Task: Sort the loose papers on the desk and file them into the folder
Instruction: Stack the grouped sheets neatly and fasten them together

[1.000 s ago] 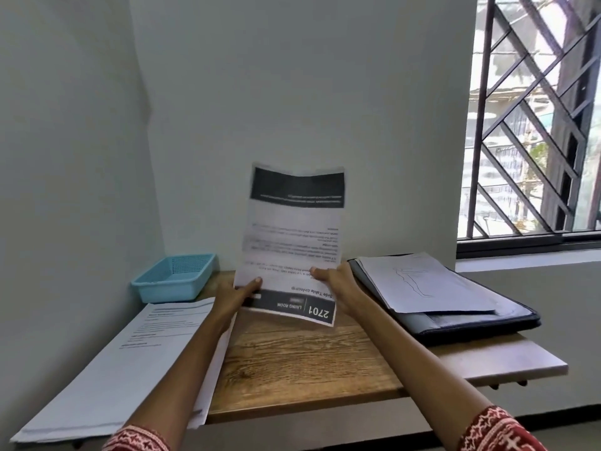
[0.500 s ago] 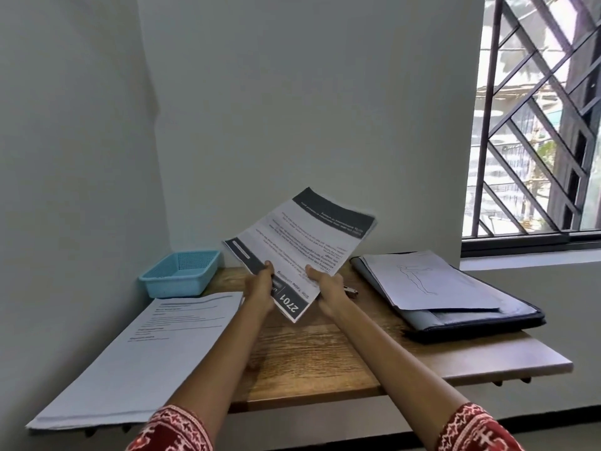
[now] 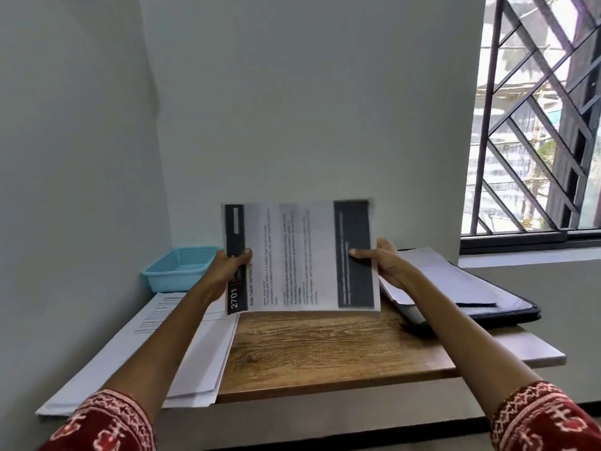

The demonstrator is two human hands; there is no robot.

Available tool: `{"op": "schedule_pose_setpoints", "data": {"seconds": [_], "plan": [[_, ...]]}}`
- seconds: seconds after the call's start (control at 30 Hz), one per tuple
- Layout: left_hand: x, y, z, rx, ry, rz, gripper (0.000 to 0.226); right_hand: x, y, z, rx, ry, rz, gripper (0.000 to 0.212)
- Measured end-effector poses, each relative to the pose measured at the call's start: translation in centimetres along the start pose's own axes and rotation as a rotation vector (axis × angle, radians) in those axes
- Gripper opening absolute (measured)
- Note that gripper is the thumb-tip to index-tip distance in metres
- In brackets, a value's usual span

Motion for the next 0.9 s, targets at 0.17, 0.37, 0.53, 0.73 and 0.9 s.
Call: {"op": "schedule_pose_setpoints", "data": {"seconds": [0.17, 0.37, 0.53, 0.73, 0.9], "plan": [[-0.6, 0.0, 0.8, 0.043, -0.084, 0.017, 0.025, 0.0, -0.5, -0.2, 0.005, 0.106, -0.04, 0.041], [-2.1, -4.4, 0.7, -0.023, -0.049, -0.06, 0.034, -0.9, 3.0, -0.2, -0.1, 0.059, 0.044, 0.048], [-1.5, -5.1, 0.9, -0.094, -0.021, -0.052, 0.039, -0.7, 2.4, -0.4, -0.099, 0.1, 0.005, 0.044], [-1.5, -7.2, 0.7, -0.054, -0.009, -0.078, 0.032, 0.2, 4.0, -0.3, -0.145, 0.133, 0.054, 0.051], [-0.2, -5.8, 0.6, 0.074, -0.051, -0.042, 0.029, 0.4, 4.8, -0.4, -0.109, 0.15, 0.038, 0.043]]}}
Point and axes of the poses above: each hand's wrist, its own x-axis towards the middle knuckle, its own z-axis out of the palm, y = z × x, the point moved 3 cm from there along x, towards the middle knuckle, and after that the axes turned 6 degrees about -x, right-handed, at the moved point
